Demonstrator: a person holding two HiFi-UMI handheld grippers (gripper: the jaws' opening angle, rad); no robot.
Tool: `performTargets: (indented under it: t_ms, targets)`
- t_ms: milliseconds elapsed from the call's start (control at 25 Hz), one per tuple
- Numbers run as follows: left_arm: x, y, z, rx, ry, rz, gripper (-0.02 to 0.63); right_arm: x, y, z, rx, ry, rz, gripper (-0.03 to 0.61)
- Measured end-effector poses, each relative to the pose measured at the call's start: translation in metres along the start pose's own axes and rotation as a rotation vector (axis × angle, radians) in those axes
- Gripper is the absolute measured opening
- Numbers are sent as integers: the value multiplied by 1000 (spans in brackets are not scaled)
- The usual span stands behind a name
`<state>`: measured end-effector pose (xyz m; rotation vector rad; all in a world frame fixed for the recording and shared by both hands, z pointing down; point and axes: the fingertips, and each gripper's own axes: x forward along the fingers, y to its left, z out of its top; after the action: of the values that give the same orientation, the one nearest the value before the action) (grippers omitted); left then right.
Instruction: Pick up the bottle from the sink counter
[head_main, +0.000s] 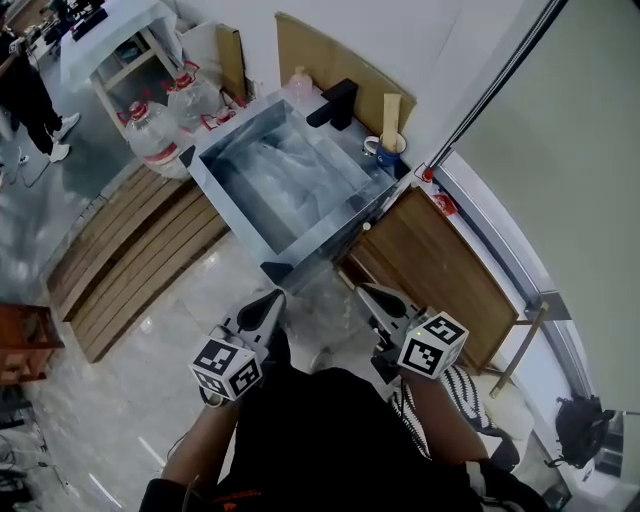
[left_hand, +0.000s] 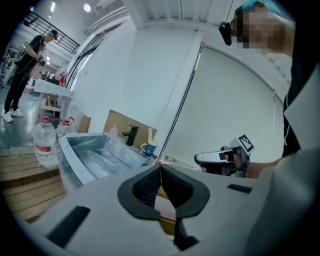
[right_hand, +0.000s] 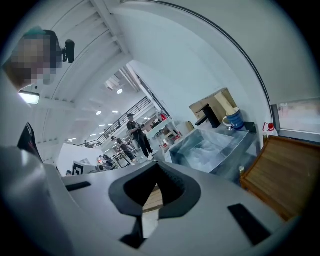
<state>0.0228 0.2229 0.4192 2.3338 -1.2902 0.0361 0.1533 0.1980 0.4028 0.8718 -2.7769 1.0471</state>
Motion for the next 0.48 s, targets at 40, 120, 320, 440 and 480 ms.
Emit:
performTargets:
  t_ms: [40, 120, 320, 440, 480]
  targets:
    - [4, 6, 1, -3, 2, -5, 20, 5, -4, 1, 4, 4, -11, 5]
    - [10, 20, 5, -7, 9, -14, 20, 18, -11, 3, 12, 9, -27, 5]
    - [26, 69, 24, 18, 33, -34, 20, 72, -18, 13, 32, 18, -37, 5]
    - [34, 99, 36, 48, 56, -52, 20, 110, -20, 19, 45, 28, -43, 5]
    - [37, 109, 40, 60, 65, -60, 20, 122, -21, 21, 48, 29, -46, 5]
